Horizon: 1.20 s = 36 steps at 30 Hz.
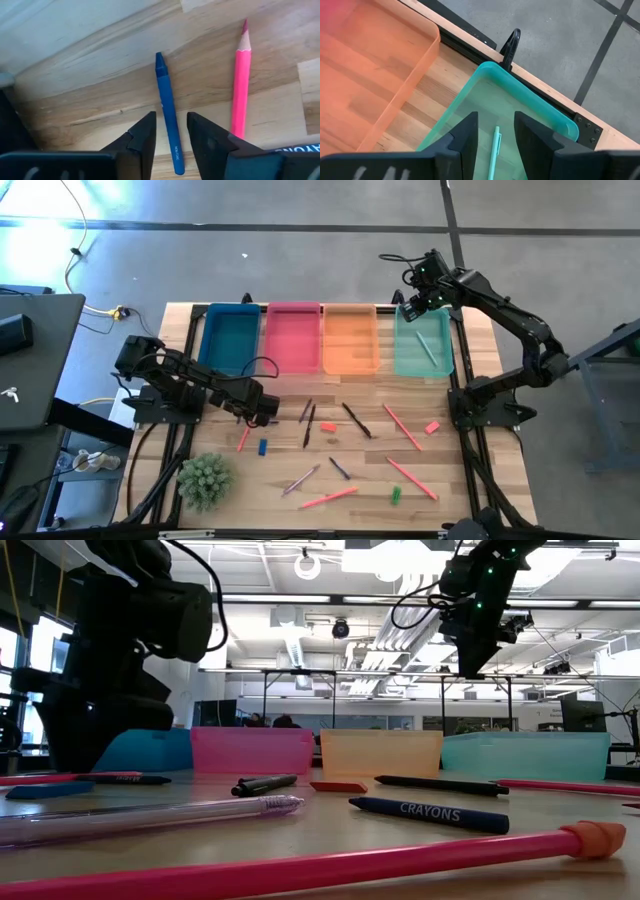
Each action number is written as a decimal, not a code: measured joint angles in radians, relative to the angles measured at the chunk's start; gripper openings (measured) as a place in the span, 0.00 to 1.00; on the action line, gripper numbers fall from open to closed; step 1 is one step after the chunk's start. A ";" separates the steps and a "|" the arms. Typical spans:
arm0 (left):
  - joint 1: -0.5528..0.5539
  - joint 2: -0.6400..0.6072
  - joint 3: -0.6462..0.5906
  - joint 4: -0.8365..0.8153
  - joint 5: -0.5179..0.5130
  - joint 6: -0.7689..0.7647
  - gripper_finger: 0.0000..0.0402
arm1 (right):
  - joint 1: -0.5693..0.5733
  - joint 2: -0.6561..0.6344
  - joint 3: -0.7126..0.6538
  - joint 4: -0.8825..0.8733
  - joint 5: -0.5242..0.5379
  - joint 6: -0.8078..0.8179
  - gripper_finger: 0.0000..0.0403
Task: Sort crayons/erasers/pens/pencils in bins
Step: Put the blue crayon into the blue bin
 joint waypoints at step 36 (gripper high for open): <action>0.019 -0.376 -0.009 0.032 -0.078 0.144 0.03 | 0.026 -0.109 -0.001 -0.045 -0.045 -0.001 0.29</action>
